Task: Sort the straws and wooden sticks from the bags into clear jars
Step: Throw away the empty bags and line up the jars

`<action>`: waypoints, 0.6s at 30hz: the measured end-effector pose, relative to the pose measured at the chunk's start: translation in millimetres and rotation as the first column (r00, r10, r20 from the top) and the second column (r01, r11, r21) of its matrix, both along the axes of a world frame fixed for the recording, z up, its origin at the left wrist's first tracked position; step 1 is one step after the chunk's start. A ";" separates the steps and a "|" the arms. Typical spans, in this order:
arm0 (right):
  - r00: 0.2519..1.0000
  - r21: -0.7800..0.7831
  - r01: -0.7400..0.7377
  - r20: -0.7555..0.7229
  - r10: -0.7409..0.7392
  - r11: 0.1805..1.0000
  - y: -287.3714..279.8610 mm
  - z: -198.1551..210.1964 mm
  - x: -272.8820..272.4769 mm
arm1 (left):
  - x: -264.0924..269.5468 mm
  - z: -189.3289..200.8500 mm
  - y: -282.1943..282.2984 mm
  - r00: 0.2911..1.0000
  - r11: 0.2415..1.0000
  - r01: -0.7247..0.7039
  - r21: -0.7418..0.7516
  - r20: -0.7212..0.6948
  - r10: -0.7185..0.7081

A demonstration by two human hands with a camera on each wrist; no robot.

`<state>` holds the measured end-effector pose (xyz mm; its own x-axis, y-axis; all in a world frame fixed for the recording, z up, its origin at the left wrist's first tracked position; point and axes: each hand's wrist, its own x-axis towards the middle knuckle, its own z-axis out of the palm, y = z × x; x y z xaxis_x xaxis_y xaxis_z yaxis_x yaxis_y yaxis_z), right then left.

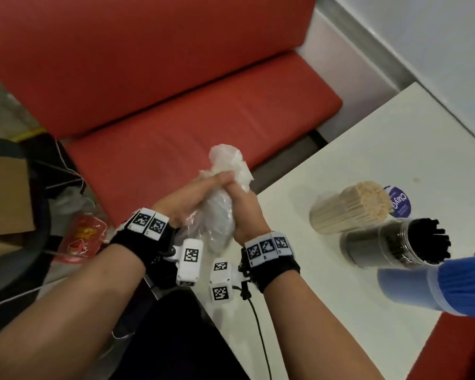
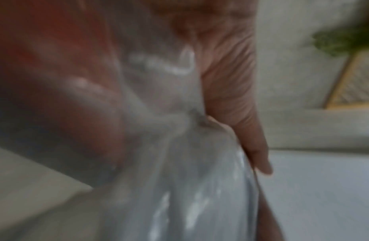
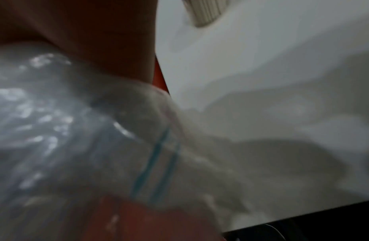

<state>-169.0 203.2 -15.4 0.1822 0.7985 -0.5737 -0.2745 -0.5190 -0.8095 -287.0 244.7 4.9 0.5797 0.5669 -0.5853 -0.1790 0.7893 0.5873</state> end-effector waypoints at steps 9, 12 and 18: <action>0.898 -0.343 -0.438 -0.120 0.423 0.831 37.1 -34.1 -39.2 | -76.2 -43.0 45.2 0.566 0.664 -0.545 0.512 -0.360 0.742; 0.830 -0.239 -0.389 -0.511 0.225 0.890 44.1 -36.7 -63.5 | -78.8 -45.6 40.7 0.550 0.583 -0.473 0.661 -0.295 0.781; 0.888 -0.074 -0.310 -0.378 0.261 0.948 72.5 -47.1 -84.4 | -93.8 -74.5 19.0 0.683 0.686 -0.665 0.295 -0.133 0.719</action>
<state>-253.5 275.7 -62.5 -0.2804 0.6995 -0.6574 -0.3578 -0.7116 -0.6046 -380.8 263.8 -69.6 -0.1587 0.8719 -0.4633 -0.4688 0.3464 0.8125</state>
